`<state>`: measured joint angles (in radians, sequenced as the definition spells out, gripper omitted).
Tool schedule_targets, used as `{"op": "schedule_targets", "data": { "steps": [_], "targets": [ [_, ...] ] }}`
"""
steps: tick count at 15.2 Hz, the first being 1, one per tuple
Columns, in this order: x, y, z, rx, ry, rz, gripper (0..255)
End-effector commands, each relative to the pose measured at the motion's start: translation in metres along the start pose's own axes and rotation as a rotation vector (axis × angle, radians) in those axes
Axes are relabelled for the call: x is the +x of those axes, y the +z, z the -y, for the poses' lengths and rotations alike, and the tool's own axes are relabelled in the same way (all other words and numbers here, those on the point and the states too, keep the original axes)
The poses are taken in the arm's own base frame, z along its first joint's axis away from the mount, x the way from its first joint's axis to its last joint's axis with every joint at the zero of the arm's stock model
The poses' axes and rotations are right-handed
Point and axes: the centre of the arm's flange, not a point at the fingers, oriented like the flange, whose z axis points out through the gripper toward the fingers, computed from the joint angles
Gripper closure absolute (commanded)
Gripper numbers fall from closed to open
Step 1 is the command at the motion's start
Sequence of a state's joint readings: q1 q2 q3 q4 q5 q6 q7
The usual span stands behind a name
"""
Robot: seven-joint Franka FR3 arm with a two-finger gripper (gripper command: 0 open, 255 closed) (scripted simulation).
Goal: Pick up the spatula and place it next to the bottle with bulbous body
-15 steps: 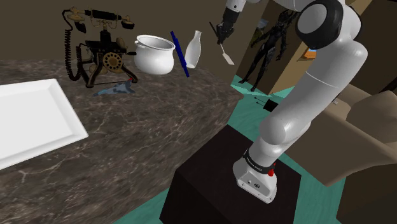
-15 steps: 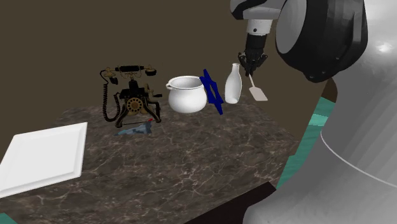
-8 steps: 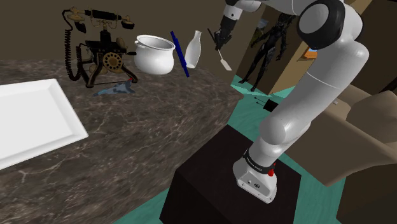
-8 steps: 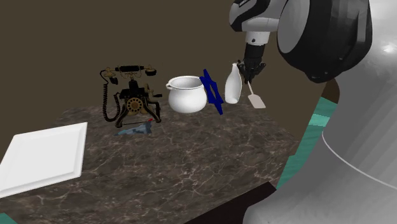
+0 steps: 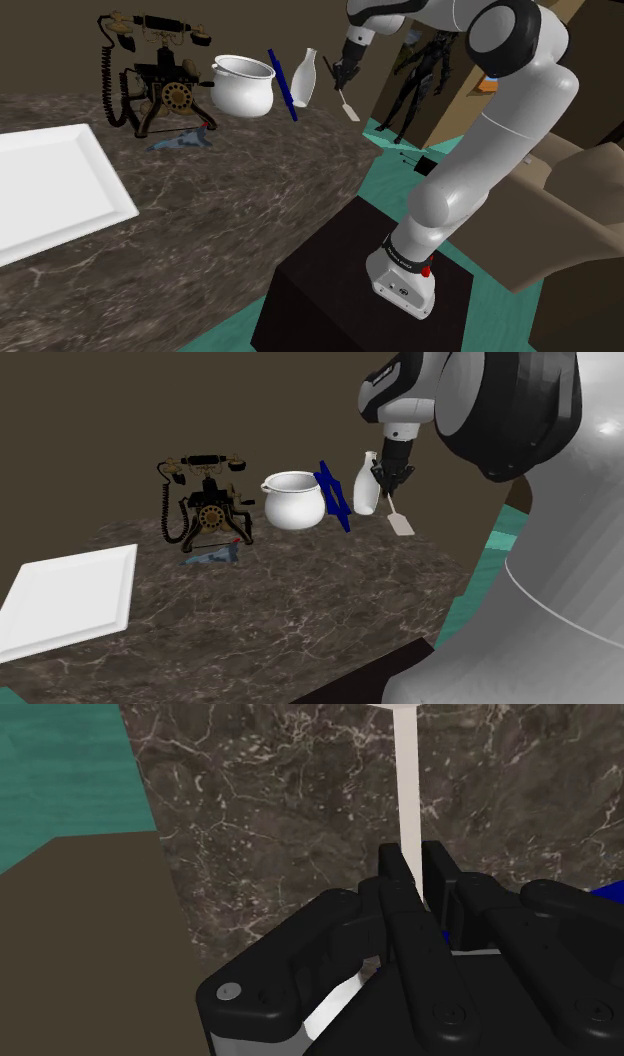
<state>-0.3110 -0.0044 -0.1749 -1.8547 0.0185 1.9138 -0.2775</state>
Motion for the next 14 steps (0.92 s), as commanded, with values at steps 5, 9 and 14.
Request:
{"op": "schedule_targets", "data": {
  "steps": [5,9,14],
  "targets": [
    [-0.003,0.032,0.001,0.000,0.000,0.000,255],
    [-0.004,0.053,0.001,0.000,0.000,0.000,255],
    [-0.006,0.079,0.001,0.000,0.000,0.000,255]
  ]
}}
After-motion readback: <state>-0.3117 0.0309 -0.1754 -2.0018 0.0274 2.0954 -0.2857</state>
